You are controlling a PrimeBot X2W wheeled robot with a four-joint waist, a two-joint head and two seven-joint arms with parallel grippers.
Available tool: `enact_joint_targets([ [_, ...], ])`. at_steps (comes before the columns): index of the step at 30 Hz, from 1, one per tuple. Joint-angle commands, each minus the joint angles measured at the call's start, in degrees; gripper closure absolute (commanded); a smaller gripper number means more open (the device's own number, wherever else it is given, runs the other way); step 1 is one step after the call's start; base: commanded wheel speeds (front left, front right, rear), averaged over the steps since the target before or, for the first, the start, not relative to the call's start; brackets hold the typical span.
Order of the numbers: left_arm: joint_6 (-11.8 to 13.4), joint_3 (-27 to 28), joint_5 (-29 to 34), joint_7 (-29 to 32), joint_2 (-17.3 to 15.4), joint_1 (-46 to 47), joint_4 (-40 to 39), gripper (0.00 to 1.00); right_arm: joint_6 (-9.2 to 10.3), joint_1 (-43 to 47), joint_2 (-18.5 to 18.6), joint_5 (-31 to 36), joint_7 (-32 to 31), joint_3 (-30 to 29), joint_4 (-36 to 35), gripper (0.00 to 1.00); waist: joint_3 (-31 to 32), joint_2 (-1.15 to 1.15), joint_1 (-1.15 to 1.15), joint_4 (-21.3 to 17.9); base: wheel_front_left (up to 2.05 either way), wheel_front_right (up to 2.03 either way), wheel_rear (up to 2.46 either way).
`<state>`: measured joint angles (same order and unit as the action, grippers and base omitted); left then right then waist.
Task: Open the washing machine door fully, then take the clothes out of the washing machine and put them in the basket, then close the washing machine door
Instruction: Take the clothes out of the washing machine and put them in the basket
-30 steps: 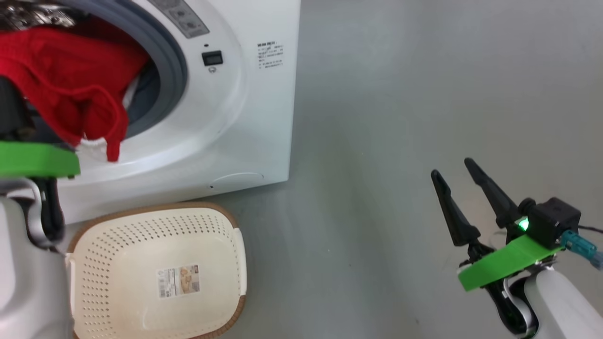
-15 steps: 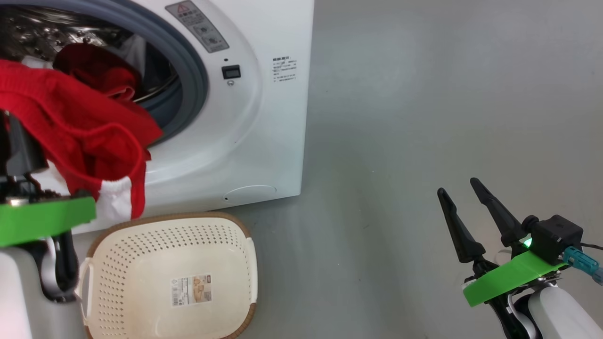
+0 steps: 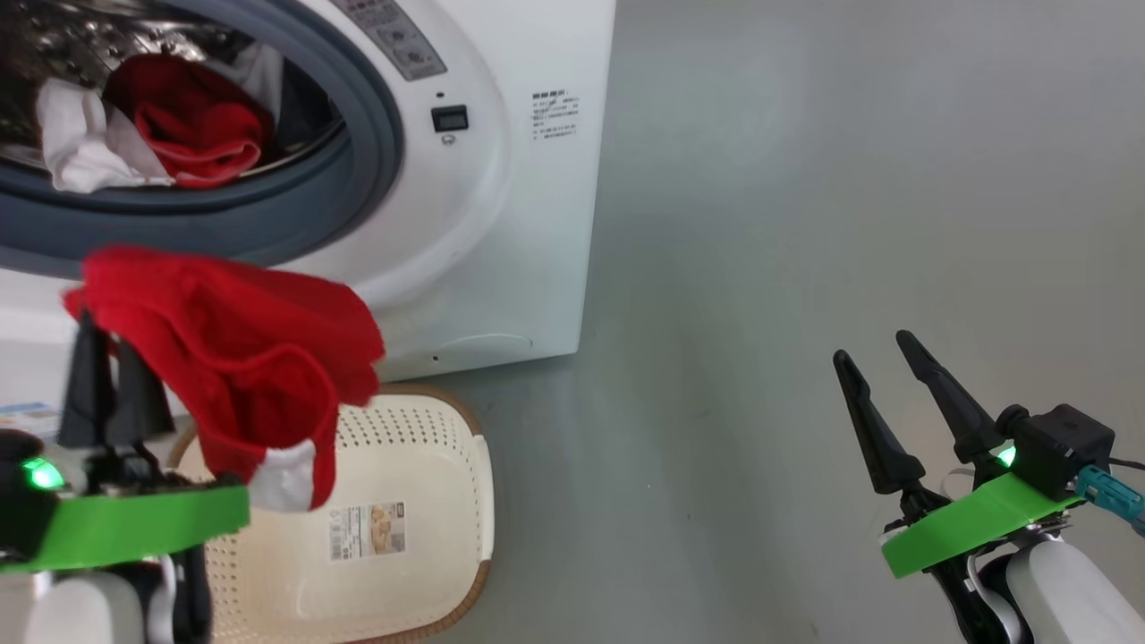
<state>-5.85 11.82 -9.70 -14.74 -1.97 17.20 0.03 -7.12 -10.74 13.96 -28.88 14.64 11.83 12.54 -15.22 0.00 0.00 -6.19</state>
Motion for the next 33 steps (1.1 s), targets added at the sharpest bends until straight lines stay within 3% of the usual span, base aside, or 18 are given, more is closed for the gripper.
enact_joint_targets([
  [1,0.86,0.95,-1.54,-0.26,-0.94,-0.84,0.10,1.00,-0.36,-0.09,0.65,-0.47,0.36,0.56,-1.59,0.00,-1.20,0.00,0.00,0.20,0.00,0.00,0.00],
  [8,1.55,-1.25,-1.13,-0.26,-0.92,-1.68,9.27,1.00,-0.36,-1.80,0.65,-0.59,0.36,0.55,-2.35,0.00,-4.90,0.00,0.00,-0.26,0.00,0.00,0.00],
  [18,0.59,2.03,0.66,-0.26,-1.18,1.76,24.85,1.00,-0.36,-4.39,-0.29,-0.74,0.36,0.36,-2.85,0.00,-10.52,0.00,0.00,-2.31,0.00,0.00,0.00],
  [33,0.61,0.35,6.87,-0.26,-5.47,15.06,51.12,1.00,-0.36,-9.20,-2.53,-0.91,0.36,1.14,-3.73,0.00,-19.11,0.00,0.00,-5.93,0.00,0.00,0.00],
])
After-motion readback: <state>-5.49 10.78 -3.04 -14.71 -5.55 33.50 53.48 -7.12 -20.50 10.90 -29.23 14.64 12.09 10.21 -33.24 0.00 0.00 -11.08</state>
